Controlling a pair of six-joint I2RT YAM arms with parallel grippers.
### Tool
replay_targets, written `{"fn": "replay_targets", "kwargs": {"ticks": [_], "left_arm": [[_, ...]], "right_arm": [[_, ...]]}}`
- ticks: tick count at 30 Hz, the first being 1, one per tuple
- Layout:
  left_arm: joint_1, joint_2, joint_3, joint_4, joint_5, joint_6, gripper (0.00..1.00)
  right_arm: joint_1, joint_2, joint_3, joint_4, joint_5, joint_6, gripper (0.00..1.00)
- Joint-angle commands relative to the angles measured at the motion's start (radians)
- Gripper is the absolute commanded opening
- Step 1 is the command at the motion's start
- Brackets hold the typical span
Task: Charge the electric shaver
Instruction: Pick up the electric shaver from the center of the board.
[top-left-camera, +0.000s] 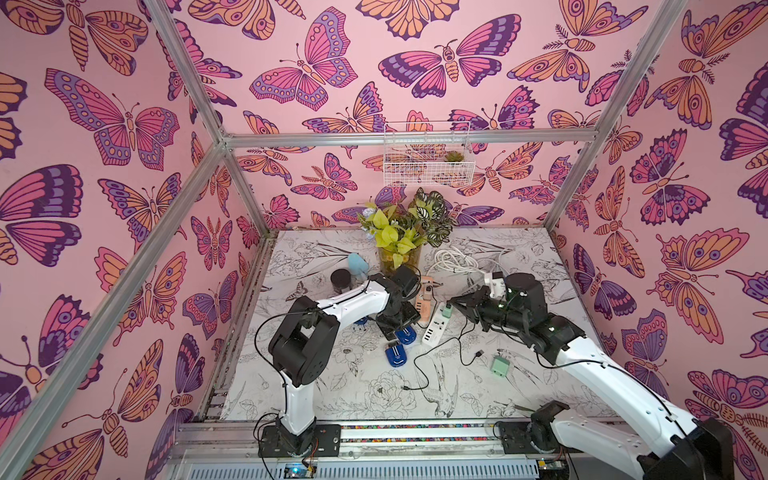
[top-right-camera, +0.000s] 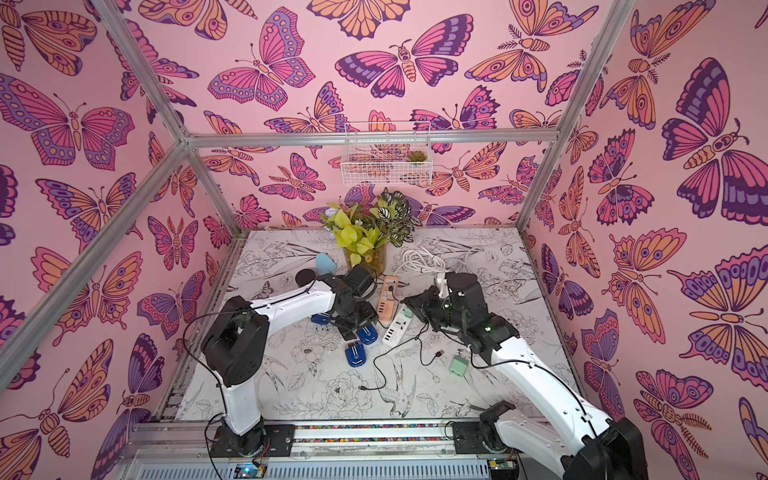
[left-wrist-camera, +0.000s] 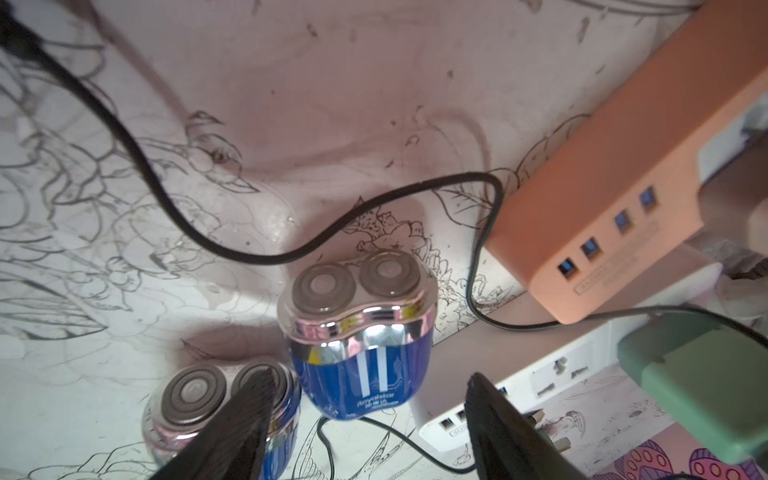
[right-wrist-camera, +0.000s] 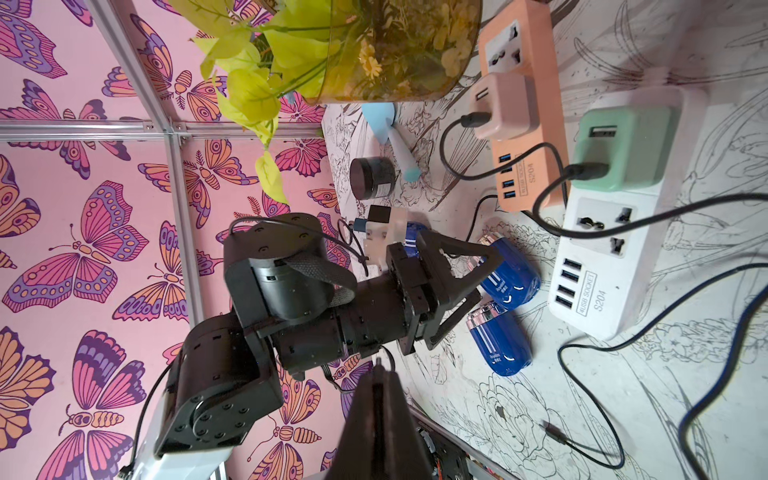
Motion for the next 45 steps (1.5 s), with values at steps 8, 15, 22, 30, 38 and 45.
{"fn": "replay_targets", "kwargs": {"ticks": [8, 15, 22, 30, 38, 45], "left_arm": [[-0.017, 0.058, -0.010, -0.011, -0.092, -0.018, 0.70], [-0.030, 0.107, -0.006, -0.012, -0.150, -0.074, 0.69], [-0.028, 0.130, -0.029, -0.024, -0.190, -0.155, 0.69], [-0.030, 0.202, 0.073, -0.169, -0.236, -0.161, 0.66], [-0.031, 0.239, 0.068, -0.179, -0.222, -0.175, 0.65], [-0.031, 0.233, 0.077, -0.177, -0.228, -0.178, 0.36]], "right_arm": [[-0.022, -0.018, -0.012, 0.022, -0.006, 0.008, 0.00], [-0.028, -0.012, -0.015, 0.032, -0.018, 0.010, 0.00], [-0.036, -0.012, -0.014, 0.034, -0.026, 0.012, 0.00], [-0.049, -0.017, -0.017, 0.027, -0.036, 0.012, 0.00], [-0.062, -0.019, -0.024, 0.031, -0.042, 0.015, 0.00], [-0.064, -0.014, -0.028, 0.037, -0.048, 0.013, 0.00]]}}
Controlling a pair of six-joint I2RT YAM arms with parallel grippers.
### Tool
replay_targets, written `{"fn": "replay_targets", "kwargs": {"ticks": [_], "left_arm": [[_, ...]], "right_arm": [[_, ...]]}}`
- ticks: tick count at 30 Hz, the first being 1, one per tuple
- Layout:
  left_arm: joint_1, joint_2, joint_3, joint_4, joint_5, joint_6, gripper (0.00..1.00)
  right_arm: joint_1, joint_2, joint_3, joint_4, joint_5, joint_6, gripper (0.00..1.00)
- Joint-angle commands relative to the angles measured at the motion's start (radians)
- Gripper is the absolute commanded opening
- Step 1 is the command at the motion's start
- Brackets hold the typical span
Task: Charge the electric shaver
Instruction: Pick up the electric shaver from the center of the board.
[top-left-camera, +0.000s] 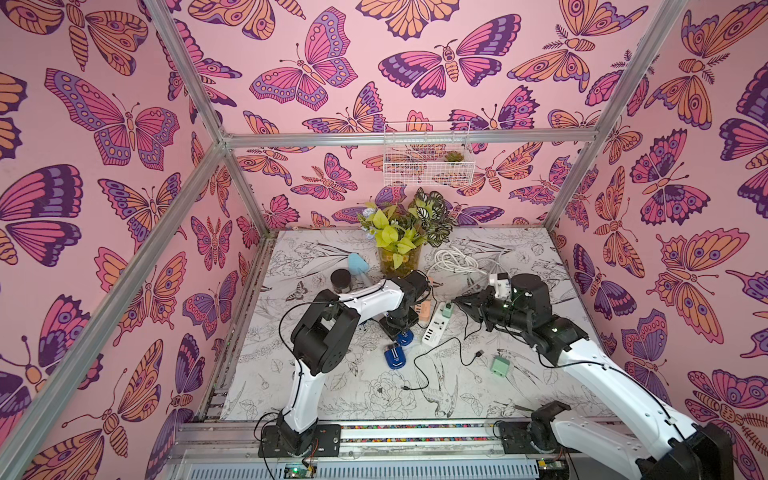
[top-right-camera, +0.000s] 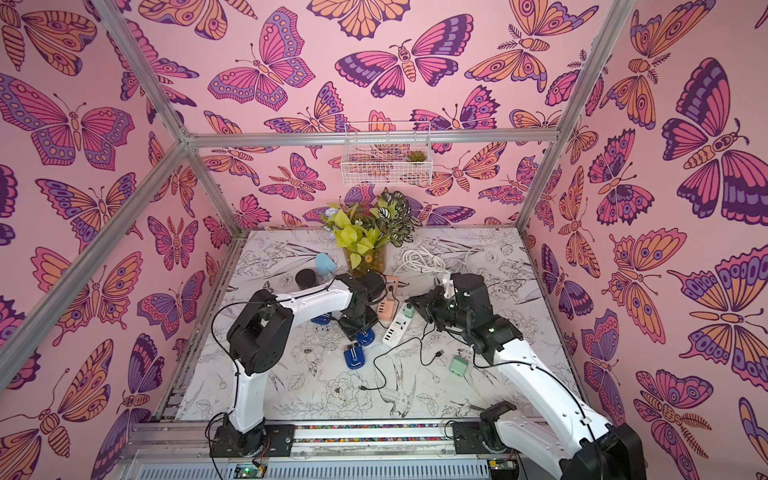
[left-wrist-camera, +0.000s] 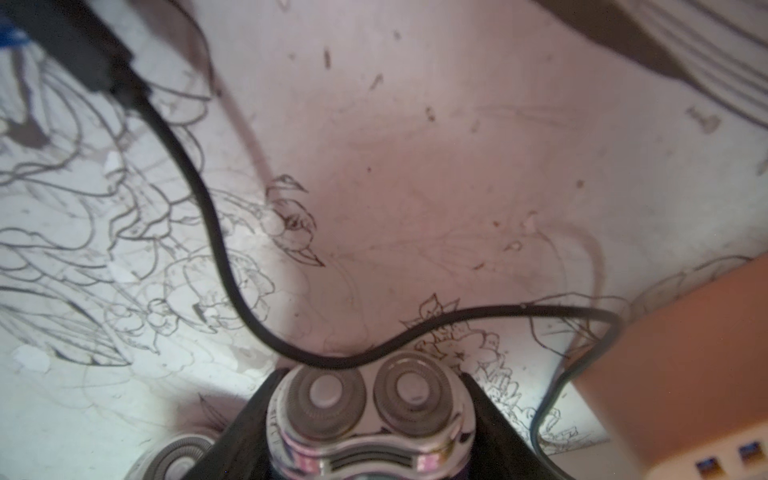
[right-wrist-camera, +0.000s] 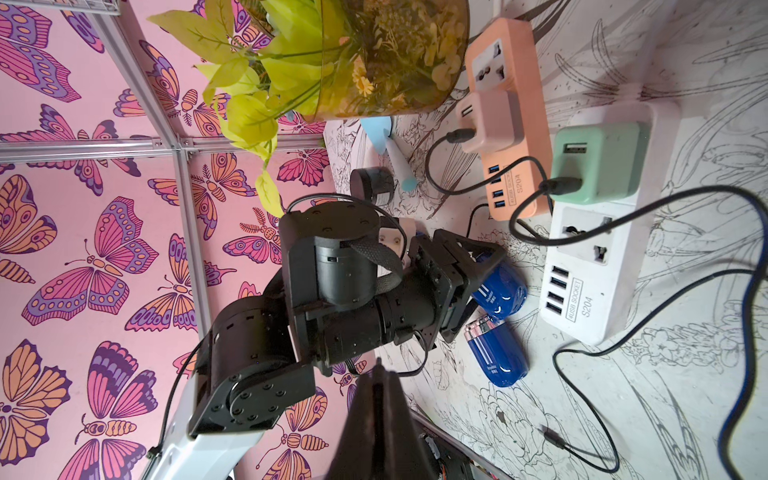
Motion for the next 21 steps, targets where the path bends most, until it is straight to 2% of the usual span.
{"fn": "replay_targets", "kwargs": {"ticks": [1, 7, 12, 21], "left_arm": [[0.003, 0.070, -0.043, -0.051, -0.053, -0.003, 0.32], [0.006, -0.053, -0.036, -0.049, -0.041, -0.007, 0.17], [0.037, -0.227, -0.045, -0.077, 0.030, -0.088, 0.00], [0.165, -0.524, -0.120, -0.085, 0.190, -0.321, 0.00]], "right_arm": [[-0.009, -0.003, 0.000, 0.020, -0.010, 0.005, 0.00], [-0.009, 0.000, -0.025, 0.083, -0.023, 0.002, 0.00], [-0.010, -0.012, -0.074, 0.258, -0.024, 0.006, 0.00], [0.009, 0.043, -0.099, 0.505, -0.059, -0.019, 0.00]]}}
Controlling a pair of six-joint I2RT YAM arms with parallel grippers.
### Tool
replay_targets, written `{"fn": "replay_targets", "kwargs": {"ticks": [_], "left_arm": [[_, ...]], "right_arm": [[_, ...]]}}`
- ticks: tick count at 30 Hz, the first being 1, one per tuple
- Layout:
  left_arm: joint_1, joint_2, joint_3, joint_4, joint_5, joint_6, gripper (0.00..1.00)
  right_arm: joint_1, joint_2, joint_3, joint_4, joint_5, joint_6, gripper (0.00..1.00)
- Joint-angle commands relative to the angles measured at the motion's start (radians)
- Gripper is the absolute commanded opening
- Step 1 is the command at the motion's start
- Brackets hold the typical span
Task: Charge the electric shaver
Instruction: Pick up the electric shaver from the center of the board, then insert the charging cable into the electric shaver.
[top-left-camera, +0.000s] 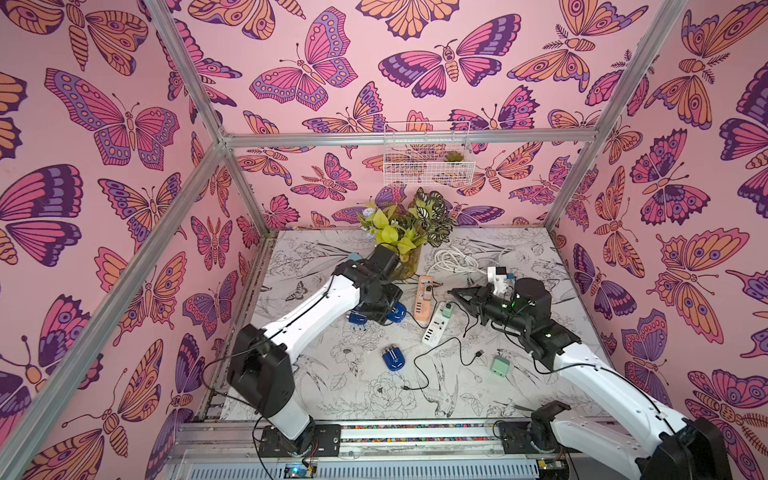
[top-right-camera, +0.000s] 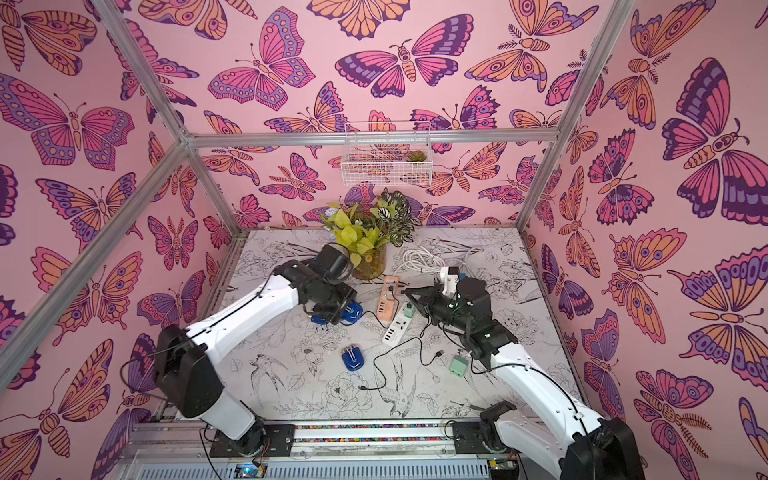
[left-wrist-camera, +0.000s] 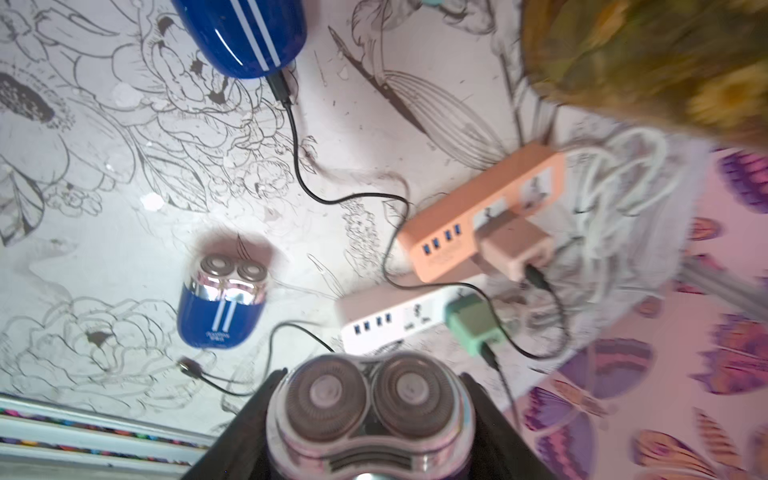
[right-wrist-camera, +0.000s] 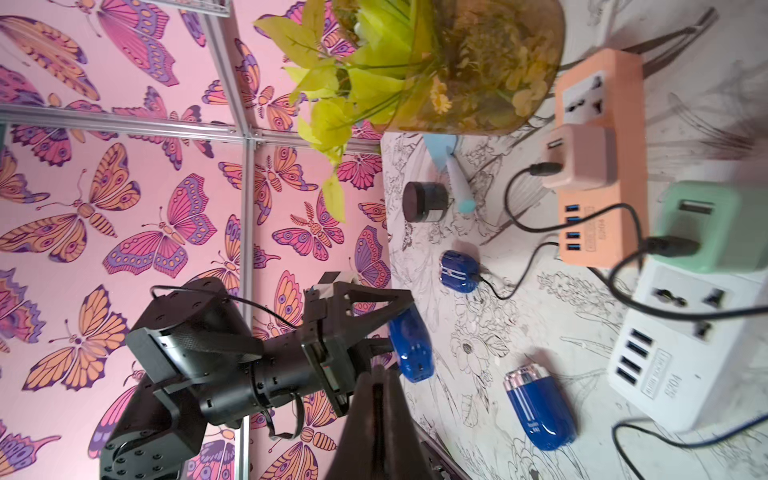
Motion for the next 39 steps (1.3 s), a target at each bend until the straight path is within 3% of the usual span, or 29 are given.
{"fn": "replay_targets", "kwargs": {"ticks": [1, 5, 12, 20, 39], "left_arm": [[0.047, -0.043, -0.048, -0.046, 0.094, -0.135, 0.00], [0.098, -0.085, -0.084, 0.026, 0.203, -0.253, 0.00], [0.159, -0.141, -0.126, 0.111, 0.267, -0.372, 0.00], [0.181, -0.143, -0.124, 0.127, 0.289, -0.377, 0.00], [0.180, -0.140, -0.125, 0.127, 0.301, -0.367, 0.00]], "right_arm": [[0.020, 0.034, 0.007, 0.148, -0.020, -0.027, 0.00], [0.111, 0.068, 0.031, 0.197, 0.064, -0.095, 0.00], [0.235, 0.167, 0.075, 0.280, 0.163, -0.137, 0.00], [0.315, 0.266, 0.114, 0.312, 0.194, -0.133, 0.00], [0.353, 0.347, 0.153, 0.323, 0.186, -0.129, 0.00]]}}
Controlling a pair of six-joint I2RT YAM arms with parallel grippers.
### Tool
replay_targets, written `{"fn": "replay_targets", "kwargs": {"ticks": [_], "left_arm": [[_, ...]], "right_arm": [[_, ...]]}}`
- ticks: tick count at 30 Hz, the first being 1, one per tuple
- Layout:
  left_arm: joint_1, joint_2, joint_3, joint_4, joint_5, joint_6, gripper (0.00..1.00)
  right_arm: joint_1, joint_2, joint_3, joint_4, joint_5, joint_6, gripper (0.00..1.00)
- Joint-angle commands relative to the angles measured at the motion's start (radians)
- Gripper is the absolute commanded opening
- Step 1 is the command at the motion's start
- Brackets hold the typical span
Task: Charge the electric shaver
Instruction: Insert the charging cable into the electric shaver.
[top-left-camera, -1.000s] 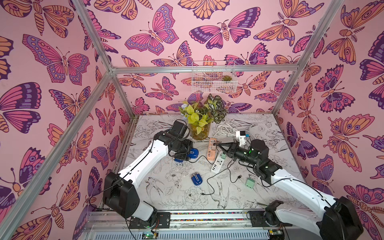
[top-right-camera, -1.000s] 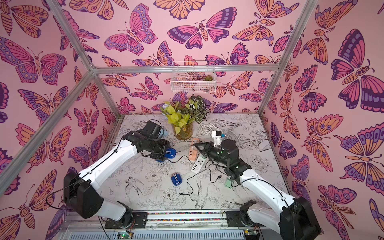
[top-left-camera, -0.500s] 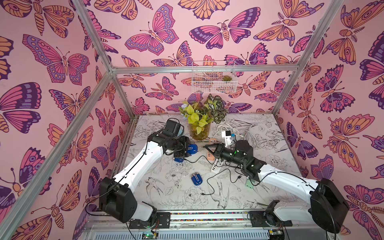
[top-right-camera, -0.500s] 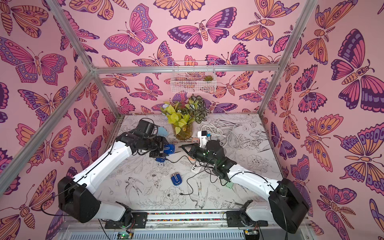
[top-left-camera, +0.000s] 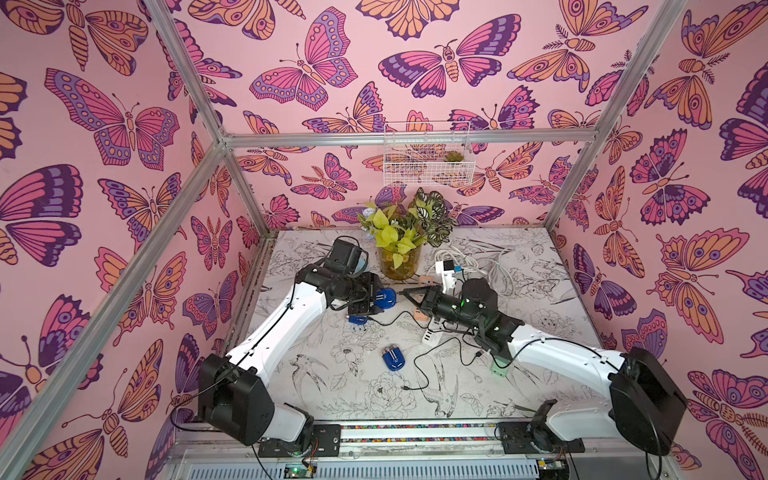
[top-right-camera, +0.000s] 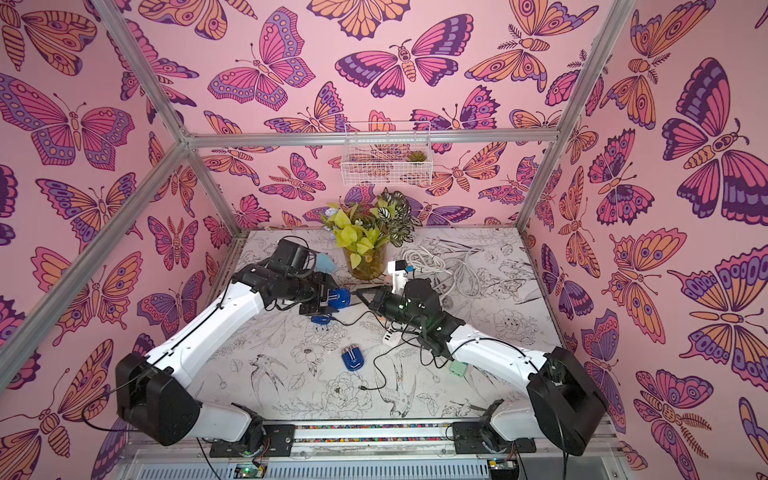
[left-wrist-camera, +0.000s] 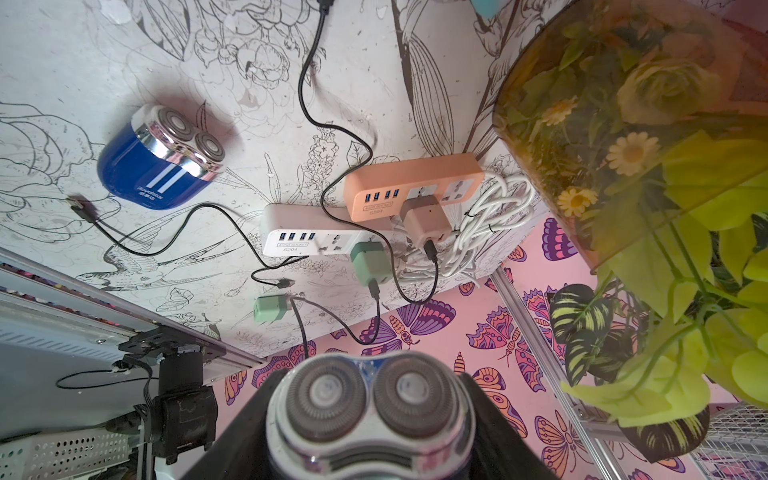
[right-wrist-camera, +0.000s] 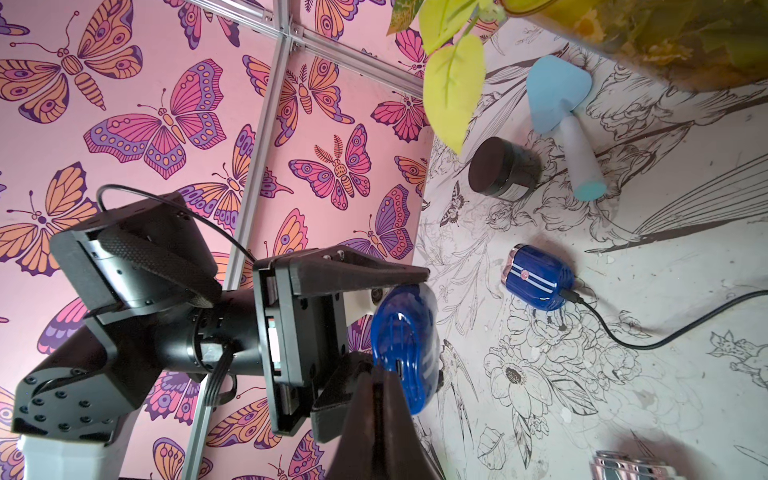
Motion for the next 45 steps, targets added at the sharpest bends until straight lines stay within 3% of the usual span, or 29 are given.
{"fn": "replay_targets", "kwargs": {"ticks": [1, 35, 45], "left_arm": [[0.003, -0.008, -0.009, 0.013, 0.017, -0.007, 0.00], [-0.002, 0.003, -0.006, 0.032, 0.031, -0.007, 0.00], [-0.009, 0.013, 0.001, 0.031, 0.022, -0.013, 0.00]], "right_arm": [[0.009, 0.013, 0.028, 0.027, -0.001, -0.012, 0.00], [0.010, 0.061, 0.024, 0.014, -0.003, 0.009, 0.00], [0.027, 0.037, 0.081, -0.101, 0.009, -0.055, 0.00]]}}
